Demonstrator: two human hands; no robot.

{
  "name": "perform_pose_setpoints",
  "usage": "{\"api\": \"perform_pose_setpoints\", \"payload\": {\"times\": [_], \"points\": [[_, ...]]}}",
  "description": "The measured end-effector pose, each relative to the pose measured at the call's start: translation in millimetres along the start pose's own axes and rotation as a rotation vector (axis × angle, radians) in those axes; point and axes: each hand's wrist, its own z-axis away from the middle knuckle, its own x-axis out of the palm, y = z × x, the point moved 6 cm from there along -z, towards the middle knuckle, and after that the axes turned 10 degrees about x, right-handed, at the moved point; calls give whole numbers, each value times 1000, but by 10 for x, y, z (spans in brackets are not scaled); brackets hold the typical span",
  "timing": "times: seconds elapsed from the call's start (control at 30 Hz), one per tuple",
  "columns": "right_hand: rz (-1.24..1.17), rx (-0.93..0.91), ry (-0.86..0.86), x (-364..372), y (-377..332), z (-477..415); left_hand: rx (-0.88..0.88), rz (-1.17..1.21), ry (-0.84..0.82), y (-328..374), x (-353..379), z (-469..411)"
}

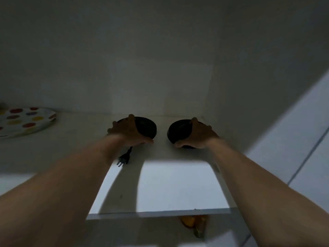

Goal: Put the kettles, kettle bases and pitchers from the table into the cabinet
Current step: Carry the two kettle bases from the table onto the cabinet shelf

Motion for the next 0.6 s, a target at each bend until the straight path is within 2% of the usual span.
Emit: {"api": "perform_pose_setpoints", "payload": {"times": [0.23, 0.43, 0.6], "points": [[-37, 21, -38, 270, 19, -951, -35, 41, -68, -148, 507, -755], [-168, -19, -82, 417, -78, -1353, -84, 72, -76, -228, 647, -1241], [-214, -66, -24, 557, -81, -1718, -88, 65, -93, -223, 682, -1456]]}}
